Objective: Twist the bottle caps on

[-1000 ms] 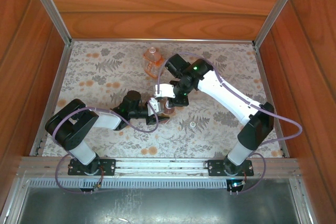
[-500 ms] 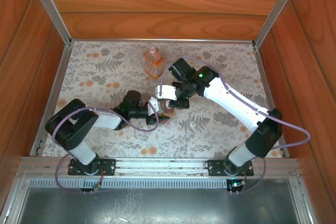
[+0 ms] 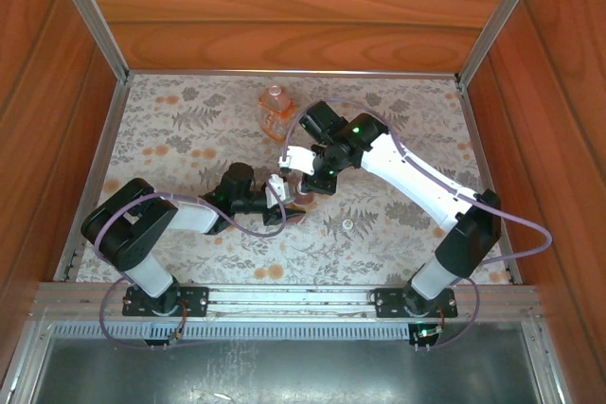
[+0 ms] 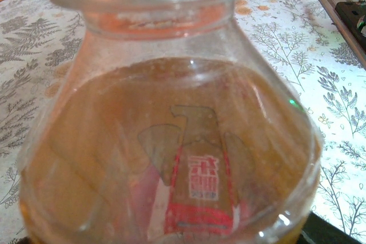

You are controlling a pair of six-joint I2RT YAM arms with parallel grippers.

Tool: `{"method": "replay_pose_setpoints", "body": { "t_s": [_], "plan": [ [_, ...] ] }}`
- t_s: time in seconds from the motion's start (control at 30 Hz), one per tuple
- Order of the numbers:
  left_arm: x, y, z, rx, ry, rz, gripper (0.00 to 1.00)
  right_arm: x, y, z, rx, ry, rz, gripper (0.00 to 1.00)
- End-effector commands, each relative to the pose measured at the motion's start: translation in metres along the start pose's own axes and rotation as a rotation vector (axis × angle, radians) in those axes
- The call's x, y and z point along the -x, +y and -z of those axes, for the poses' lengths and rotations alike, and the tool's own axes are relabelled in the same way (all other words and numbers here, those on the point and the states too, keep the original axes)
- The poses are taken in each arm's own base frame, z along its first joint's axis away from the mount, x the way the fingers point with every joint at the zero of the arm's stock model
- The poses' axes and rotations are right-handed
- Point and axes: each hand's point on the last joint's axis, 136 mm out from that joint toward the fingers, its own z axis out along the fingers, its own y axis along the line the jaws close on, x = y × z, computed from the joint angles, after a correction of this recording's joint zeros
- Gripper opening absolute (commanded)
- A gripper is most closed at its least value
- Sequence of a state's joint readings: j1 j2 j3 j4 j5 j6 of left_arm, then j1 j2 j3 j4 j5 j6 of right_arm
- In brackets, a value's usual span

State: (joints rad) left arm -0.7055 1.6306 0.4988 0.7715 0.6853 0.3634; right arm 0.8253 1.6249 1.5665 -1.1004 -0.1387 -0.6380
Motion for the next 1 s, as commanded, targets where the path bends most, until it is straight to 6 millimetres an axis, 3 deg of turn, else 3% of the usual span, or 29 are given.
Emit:
{"method": "replay_pose_setpoints", "body": {
  "t_s": [0.0, 0.5, 0.97],
  "plan": [
    [-0.015, -0.007, 0.000, -0.024, 0.052, 0.035, 0.55, -0.022, 0.020, -0.024, 0.116, 0.120, -0.101, 0.27],
    [-0.015, -0.006, 0.000, -0.010, 0.057, 0.031, 0.55, -0.028, 0.009, -0.023, 0.041, 0.238, -0.369, 0.21],
    [-0.021, -0.005, -0.002, -0.008, 0.070, 0.041, 0.55, -0.030, 0.002, -0.042, -0.169, 0.305, -0.925, 0.10]
  ]
}}
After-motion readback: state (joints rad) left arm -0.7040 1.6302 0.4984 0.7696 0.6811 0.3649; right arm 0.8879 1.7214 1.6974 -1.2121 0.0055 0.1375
